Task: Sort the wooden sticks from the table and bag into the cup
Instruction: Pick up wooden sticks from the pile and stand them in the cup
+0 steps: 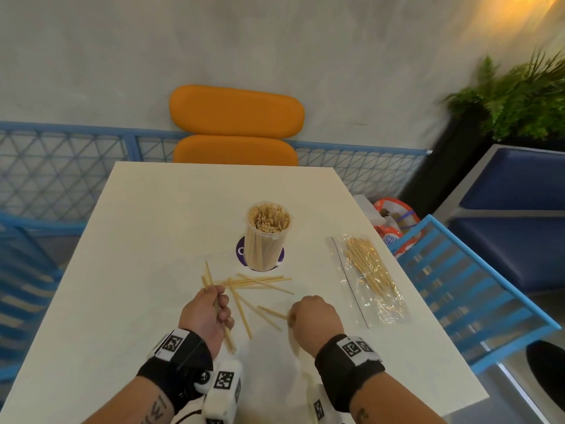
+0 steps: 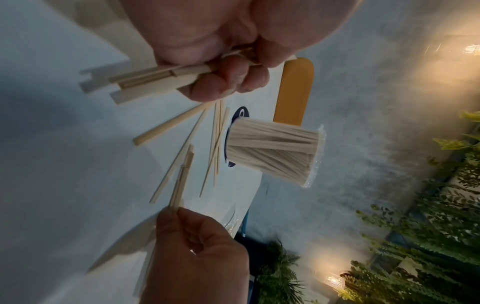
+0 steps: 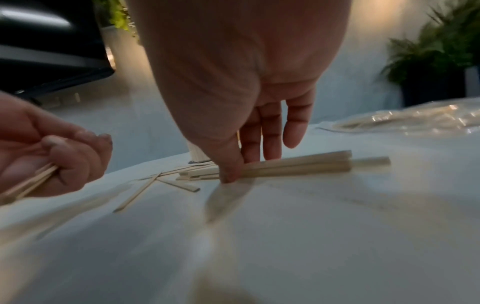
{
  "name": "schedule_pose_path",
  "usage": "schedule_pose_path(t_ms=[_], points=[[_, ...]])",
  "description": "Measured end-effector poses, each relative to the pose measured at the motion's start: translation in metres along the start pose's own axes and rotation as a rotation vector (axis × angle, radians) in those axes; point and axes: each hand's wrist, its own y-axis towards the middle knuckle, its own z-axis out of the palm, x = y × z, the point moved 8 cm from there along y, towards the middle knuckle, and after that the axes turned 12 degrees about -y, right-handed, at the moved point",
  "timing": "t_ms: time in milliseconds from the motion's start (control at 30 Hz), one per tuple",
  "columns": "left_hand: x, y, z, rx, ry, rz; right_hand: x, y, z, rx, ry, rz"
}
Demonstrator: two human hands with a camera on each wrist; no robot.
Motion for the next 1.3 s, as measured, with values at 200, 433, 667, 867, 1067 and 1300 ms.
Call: schedule_pose_path(t_ms=[200, 433, 667, 867, 1067, 1300], points=[[0.001, -0.004, 0.005, 0.013, 0.025, -0.004, 0.0, -0.002, 0.0, -0.002, -0.122, -0.065], [0.017, -0.024, 0.035, 0.181, 0.121, -0.058, -0.019, -0.011, -0.041, -0.001, 0.444, 0.026], [0.029, -0.054, 0.082, 0.416, 0.226, -0.054, -0.001, -0.017, -0.082, -0.011, 0.875, 0.096], [0.035, -0.061, 0.09, 0.457, 0.208, -0.162, -0.009, -0.016, -0.083, -0.085, 0.829, 0.14], [0.034, -0.062, 0.085, 0.434, 0.393, -0.137, -0.024, -0.02, -0.095, -0.094, 0.771, 0.109], [0.043, -0.073, 0.093, 0.52, 0.556, -0.116, -0.019, -0.014, -0.116, -0.168, 0.987, 0.118]])
